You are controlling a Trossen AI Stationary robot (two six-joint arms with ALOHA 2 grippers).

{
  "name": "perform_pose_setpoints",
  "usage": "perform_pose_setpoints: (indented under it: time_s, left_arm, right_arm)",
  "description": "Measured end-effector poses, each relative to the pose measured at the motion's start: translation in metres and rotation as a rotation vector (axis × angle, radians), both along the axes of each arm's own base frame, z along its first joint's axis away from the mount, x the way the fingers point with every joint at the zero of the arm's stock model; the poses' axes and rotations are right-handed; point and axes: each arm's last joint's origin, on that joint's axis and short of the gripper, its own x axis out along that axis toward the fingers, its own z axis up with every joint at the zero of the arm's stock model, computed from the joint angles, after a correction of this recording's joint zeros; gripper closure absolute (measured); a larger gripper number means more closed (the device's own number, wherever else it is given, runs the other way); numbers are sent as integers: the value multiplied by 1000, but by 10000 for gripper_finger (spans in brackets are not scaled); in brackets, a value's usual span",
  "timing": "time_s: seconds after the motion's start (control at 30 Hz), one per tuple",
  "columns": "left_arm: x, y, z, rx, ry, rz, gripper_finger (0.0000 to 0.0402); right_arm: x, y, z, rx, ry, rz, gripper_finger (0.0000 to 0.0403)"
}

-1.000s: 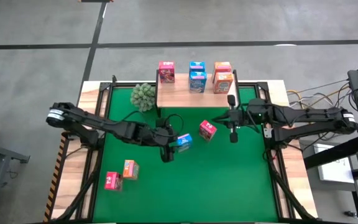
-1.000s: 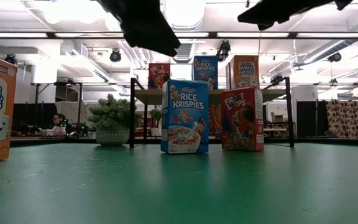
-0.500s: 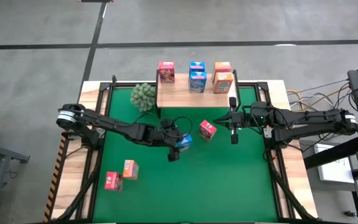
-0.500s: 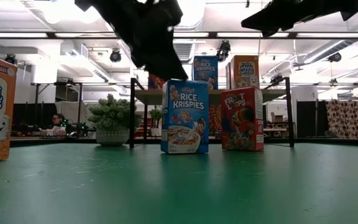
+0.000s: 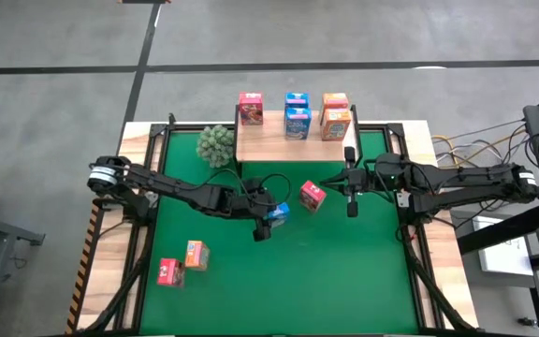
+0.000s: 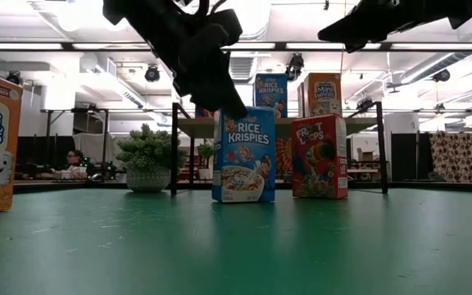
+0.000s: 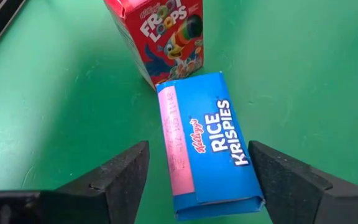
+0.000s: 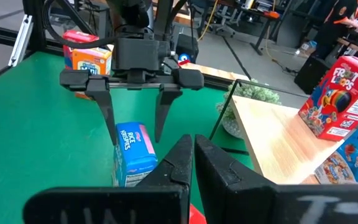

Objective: Stack cereal on shelf
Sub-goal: Put the blue cereal box on the shelf aligned with the other blue cereal box

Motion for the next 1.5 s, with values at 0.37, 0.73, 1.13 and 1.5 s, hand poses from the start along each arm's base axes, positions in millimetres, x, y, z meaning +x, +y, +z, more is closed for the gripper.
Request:
perform_pose_setpoints:
  time_s: [0.37, 0.73, 1.13, 1.5]
  left_arm:
    - [0, 0, 0, -1, -3, 0, 219]
    - [1, 0, 3, 12, -12, -15, 238]
    - [12, 0, 71, 132, -24, -207, 238]
    - [15, 32, 138, 233, -68, -367, 238]
  right_arm:
    - [0, 0, 0, 0, 0, 0, 394]
    - [0, 0, 0, 0, 2, 0, 394]
    - [0, 0, -1, -1, 6, 0, 394]
    - [0, 0, -1, -2, 7, 1, 394]
